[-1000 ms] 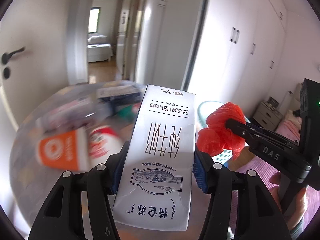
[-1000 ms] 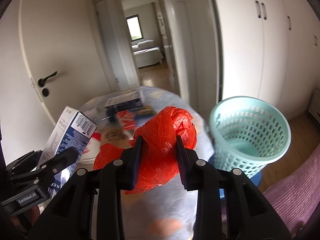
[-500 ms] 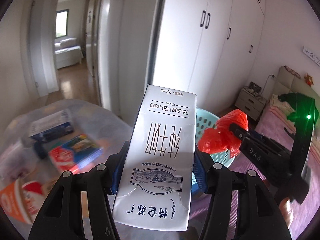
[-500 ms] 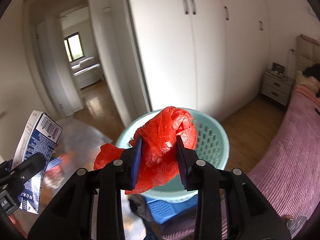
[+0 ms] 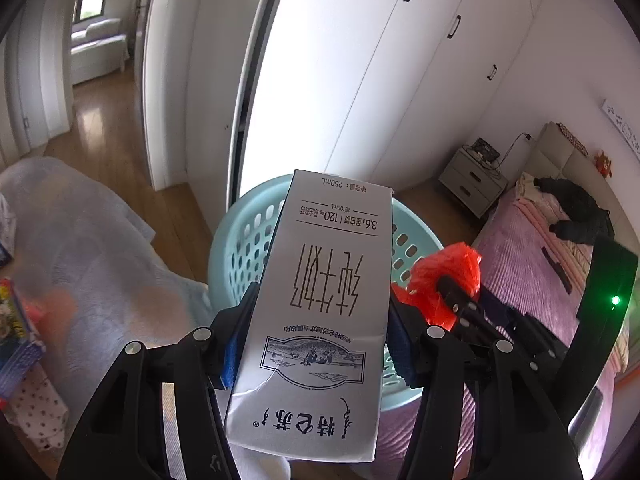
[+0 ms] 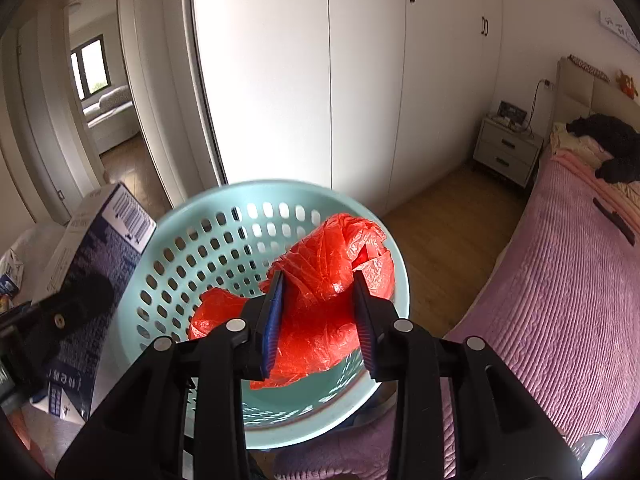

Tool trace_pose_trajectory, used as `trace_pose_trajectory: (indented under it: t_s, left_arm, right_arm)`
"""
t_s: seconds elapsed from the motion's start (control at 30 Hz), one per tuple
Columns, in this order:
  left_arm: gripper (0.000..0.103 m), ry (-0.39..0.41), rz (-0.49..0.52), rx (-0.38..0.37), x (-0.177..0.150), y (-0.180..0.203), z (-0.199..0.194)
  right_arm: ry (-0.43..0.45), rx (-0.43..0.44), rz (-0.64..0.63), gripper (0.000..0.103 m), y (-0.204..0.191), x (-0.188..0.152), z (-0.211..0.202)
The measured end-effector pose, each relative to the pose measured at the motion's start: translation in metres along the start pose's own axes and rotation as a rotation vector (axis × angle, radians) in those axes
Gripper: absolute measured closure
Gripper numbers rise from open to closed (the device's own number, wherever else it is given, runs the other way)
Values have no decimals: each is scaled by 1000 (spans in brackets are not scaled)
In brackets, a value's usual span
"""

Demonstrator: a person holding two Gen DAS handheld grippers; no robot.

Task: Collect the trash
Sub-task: 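Carry both items to the blue basket and release them inside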

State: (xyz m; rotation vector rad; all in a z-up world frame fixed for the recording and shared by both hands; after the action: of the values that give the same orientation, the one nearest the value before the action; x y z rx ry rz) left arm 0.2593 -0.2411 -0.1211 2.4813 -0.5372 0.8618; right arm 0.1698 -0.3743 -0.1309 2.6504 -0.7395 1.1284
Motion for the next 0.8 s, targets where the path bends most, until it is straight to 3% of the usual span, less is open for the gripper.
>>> trace_pose_trajectory:
  t_s: [0.17, 0.23, 0.3, 0.53, 0.8]
  left_arm:
    - [47, -14, -26, -8, -4, -4, 14]
    - [41, -8, -28, -3, -2, -4, 12]
    - [36, 7, -26, -10, -3, -4, 6]
    - [33, 67, -23, -28, -7, -1, -35]
    - [33, 187, -20, 4, -23, -3, -115]
  right_arm:
    - [-53, 34, 23, 69, -1, -11, 11]
    - [-52, 54, 30, 52, 0, -11, 9]
    - [-29, 51, 33, 44, 3, -9, 0]
    - [20, 93, 65, 43, 11, 2, -34]
    - [94, 177, 48, 43, -7, 6, -91]
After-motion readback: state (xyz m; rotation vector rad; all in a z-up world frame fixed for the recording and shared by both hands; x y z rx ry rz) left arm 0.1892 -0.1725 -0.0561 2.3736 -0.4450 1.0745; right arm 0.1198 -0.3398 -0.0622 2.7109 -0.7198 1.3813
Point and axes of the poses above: each gripper's, at about its wrist camera, not at the fingertips, and z roughly the way its jaws point, y to its right, x to its top, the point moved 3 cm from there along z, roughly the way its jaws point, and after that the axes turned 1 degree about z, right-handed, at the moved point
